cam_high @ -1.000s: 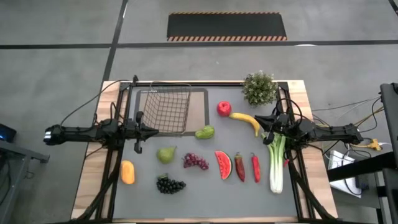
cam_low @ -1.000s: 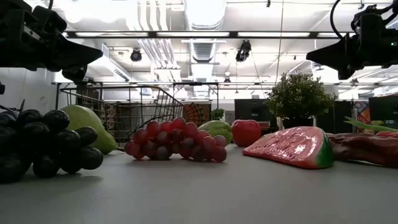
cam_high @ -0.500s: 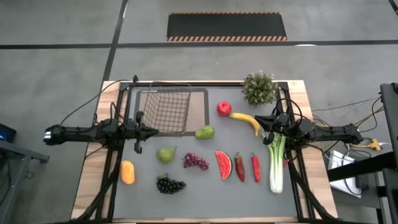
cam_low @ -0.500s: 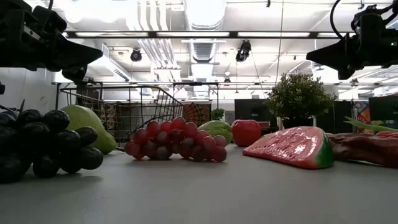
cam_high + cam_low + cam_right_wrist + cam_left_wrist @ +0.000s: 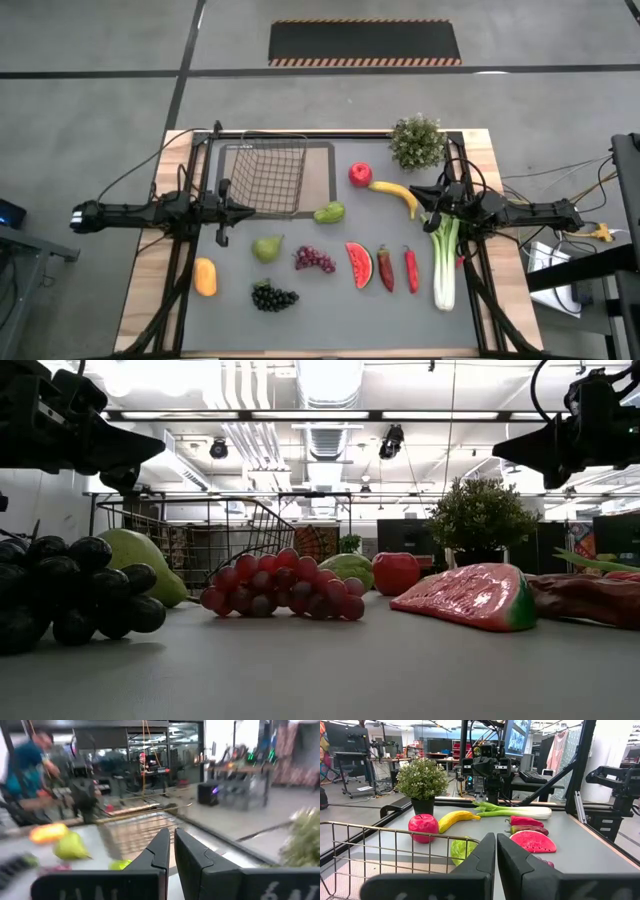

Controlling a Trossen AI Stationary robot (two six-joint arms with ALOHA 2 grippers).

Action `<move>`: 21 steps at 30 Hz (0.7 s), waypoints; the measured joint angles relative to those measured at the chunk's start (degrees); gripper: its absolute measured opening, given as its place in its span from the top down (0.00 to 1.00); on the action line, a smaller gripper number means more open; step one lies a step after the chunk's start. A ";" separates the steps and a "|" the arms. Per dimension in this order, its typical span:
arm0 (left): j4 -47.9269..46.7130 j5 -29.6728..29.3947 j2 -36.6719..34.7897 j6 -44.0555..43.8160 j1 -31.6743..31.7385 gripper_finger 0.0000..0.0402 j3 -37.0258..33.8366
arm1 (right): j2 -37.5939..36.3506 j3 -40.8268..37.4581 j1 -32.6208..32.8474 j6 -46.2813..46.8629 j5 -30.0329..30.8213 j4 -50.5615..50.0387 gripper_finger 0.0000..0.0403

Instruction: Build produce basket

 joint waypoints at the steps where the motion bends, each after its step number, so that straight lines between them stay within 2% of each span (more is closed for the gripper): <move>1: 0.01 -0.01 0.00 0.00 0.02 1.00 0.00 | -0.01 0.01 0.02 4.32 -0.50 0.00 0.96; 4: 0.02 0.00 0.00 0.00 0.01 1.00 0.00 | 0.00 0.01 0.02 14.85 -1.40 0.12 0.96; 6: 0.17 0.03 0.00 -0.40 0.00 1.00 0.00 | -0.02 0.01 -0.01 16.72 -1.36 0.21 0.96; 14: 4.58 0.19 0.00 -12.98 0.00 1.00 0.00 | -0.02 0.02 -0.01 11.92 -1.27 2.93 0.96; 18: 11.63 0.14 0.53 -19.74 0.00 1.00 0.00 | -0.02 0.00 -0.01 6.14 -1.31 4.43 0.96; 21: 18.32 -1.53 1.00 -20.51 0.01 1.00 0.00 | -0.02 0.00 -0.01 3.49 -1.35 5.29 0.96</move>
